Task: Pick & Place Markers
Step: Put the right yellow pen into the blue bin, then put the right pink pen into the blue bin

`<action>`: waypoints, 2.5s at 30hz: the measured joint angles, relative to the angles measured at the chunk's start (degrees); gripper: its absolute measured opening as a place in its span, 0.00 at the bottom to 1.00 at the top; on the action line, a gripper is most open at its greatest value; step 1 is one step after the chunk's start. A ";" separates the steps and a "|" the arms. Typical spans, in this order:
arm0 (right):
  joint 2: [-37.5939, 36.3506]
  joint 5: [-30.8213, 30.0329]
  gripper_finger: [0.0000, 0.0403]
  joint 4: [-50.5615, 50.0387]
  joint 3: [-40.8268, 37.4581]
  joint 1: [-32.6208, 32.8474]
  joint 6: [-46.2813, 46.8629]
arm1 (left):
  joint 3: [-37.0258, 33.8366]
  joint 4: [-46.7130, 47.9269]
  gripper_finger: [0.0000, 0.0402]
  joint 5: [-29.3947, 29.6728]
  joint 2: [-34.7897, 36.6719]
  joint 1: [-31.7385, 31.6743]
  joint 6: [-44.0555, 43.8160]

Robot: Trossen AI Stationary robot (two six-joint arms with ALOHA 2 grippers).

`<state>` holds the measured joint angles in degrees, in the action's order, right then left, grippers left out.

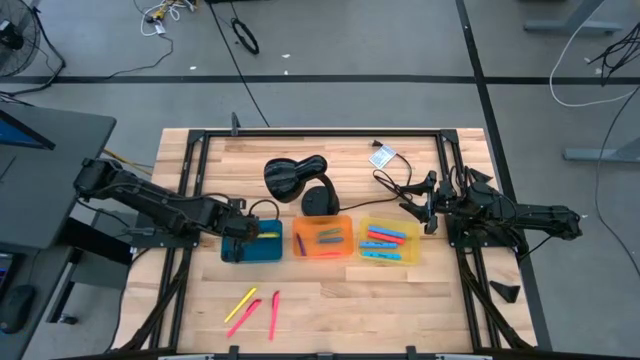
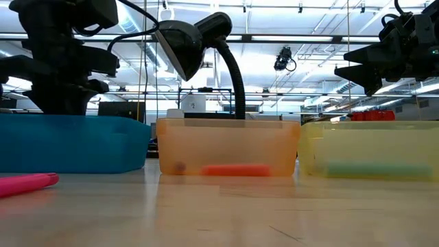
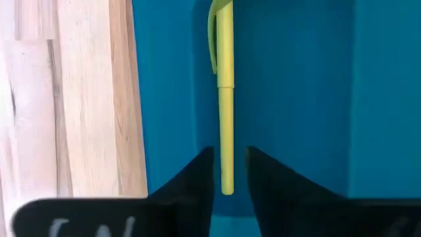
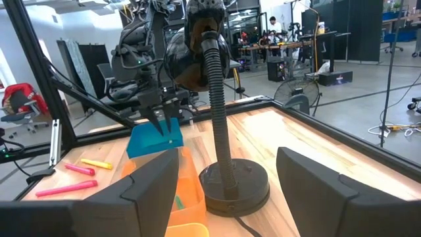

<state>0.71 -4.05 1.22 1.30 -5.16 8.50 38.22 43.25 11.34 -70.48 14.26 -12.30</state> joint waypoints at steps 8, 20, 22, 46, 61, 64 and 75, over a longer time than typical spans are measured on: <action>0.00 -0.01 0.64 -0.01 0.00 -0.01 0.00 | 0.00 -0.27 0.41 3.73 0.00 0.00 -5.76; 0.00 0.00 0.64 0.00 0.00 0.01 0.01 | 0.00 -0.22 0.62 3.77 0.00 0.00 -10.42; 0.00 0.00 0.64 -0.01 0.00 0.02 0.00 | 0.00 -0.22 0.62 3.67 0.00 -0.02 -9.01; 0.02 0.02 0.64 0.00 0.00 -0.01 -0.01 | 13.17 10.25 0.50 -0.73 0.09 4.61 -28.86; 0.00 0.00 0.64 -0.01 0.00 -0.01 0.00 | 16.59 15.21 0.47 -3.96 0.09 8.90 -68.32; 0.00 -0.01 0.64 0.01 0.00 -0.01 -0.01 | 16.59 15.22 0.47 -5.54 0.09 8.52 -72.98; 0.00 0.02 0.64 0.02 0.00 0.02 0.01 | 16.59 14.82 0.47 -7.56 0.05 7.02 -83.57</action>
<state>0.71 -4.03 1.23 1.30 -5.15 8.51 54.81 58.06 3.78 -70.43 21.28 -95.87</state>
